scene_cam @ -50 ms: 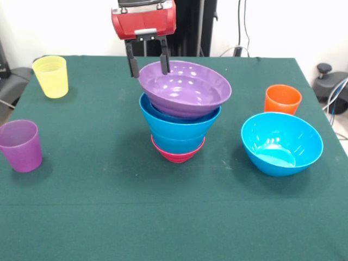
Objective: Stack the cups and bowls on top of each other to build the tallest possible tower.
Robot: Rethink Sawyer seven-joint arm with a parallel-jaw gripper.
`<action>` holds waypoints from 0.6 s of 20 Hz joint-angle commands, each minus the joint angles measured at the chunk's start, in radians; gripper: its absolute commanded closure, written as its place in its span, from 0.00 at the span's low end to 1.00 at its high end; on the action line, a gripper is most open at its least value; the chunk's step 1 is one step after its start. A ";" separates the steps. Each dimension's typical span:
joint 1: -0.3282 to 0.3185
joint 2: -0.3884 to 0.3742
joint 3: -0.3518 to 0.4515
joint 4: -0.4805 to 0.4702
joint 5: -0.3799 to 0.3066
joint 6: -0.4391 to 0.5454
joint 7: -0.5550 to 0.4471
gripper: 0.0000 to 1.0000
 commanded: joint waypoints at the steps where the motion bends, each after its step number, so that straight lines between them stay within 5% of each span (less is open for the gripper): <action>1: 0.021 0.027 -0.031 -0.049 -0.062 0.016 -0.017 0.00; 7: 0.019 0.011 -0.025 -0.052 -0.051 0.038 -0.023 0.00; 12: -0.034 -0.168 0.037 0.043 0.054 0.147 -0.064 0.00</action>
